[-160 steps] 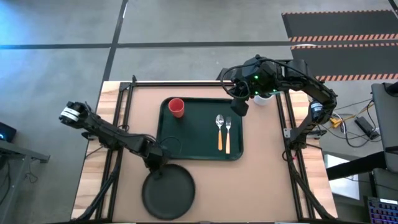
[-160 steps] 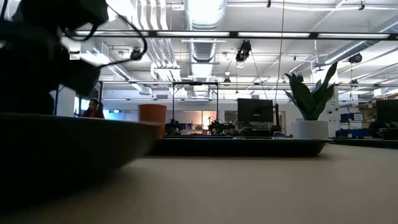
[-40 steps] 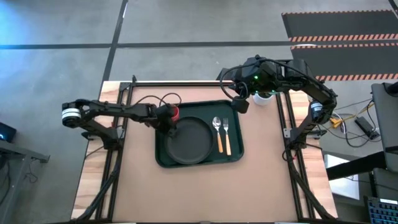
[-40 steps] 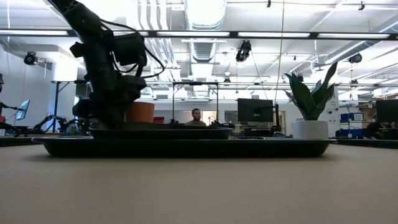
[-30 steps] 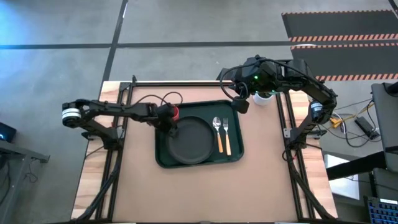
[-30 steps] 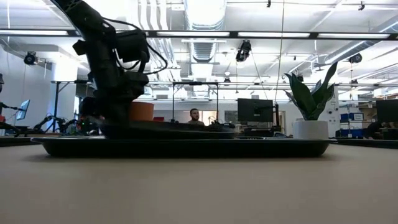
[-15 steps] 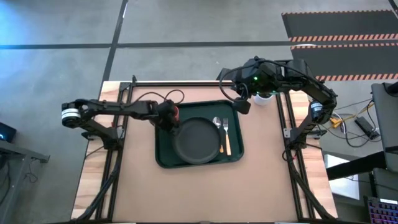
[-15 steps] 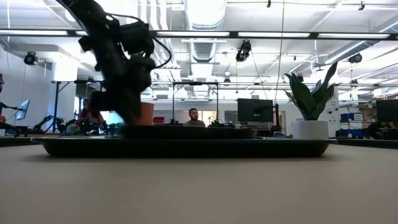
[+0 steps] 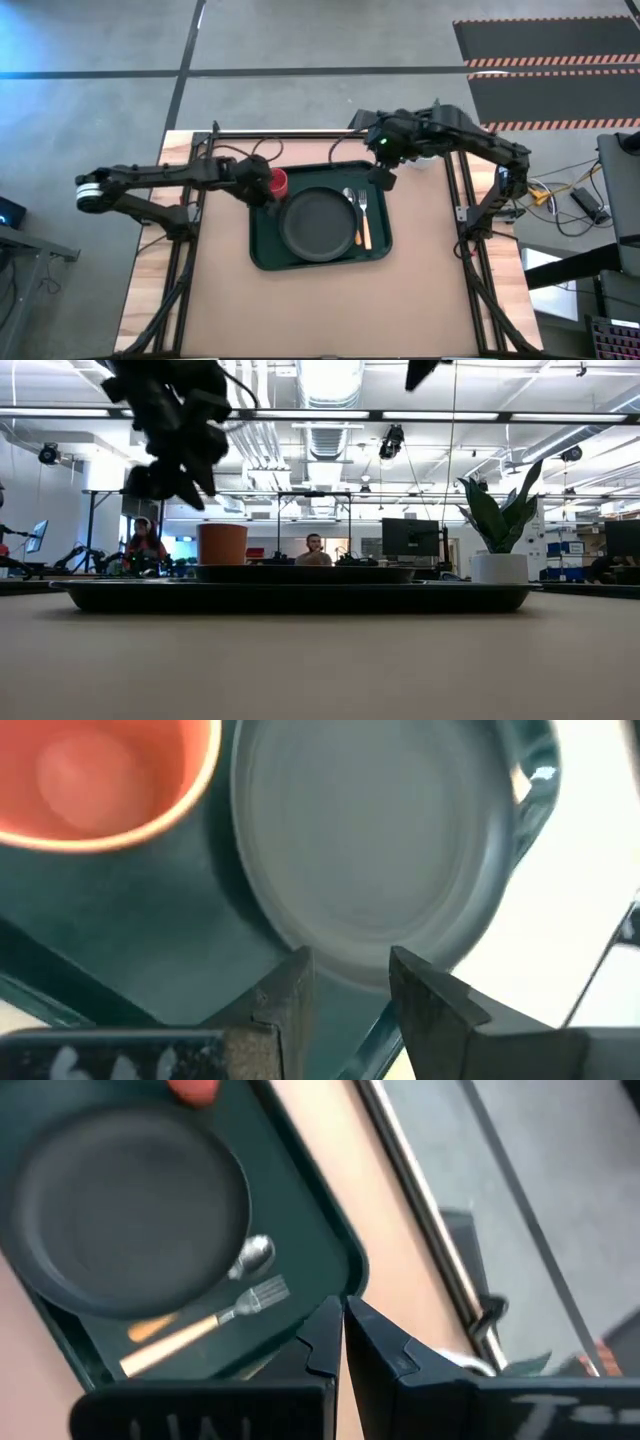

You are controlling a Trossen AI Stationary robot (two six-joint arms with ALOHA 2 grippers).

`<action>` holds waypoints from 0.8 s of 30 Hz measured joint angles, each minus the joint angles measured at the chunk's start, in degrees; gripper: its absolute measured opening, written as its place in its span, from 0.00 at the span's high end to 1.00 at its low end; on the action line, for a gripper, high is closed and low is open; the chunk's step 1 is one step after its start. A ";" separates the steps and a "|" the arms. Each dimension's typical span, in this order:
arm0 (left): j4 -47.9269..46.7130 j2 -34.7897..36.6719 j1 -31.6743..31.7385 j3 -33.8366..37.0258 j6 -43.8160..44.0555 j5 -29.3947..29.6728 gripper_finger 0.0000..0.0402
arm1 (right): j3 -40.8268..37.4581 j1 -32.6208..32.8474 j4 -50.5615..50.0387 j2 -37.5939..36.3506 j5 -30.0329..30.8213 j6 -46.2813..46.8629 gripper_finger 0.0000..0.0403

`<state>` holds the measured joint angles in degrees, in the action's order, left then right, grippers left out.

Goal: Pick and place plate/cup/fork/spoon on tray
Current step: Put the black plate on the black tray

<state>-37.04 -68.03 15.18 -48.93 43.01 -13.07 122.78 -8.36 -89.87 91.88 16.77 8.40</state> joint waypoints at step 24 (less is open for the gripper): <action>0.45 27.59 -4.65 -0.26 -9.13 28.68 0.72 | -51.32 0.63 38.07 -0.43 -12.77 24.82 0.98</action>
<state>-36.59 -40.44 10.52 -49.19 33.88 15.60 71.46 -7.73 -51.81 91.44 3.99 33.22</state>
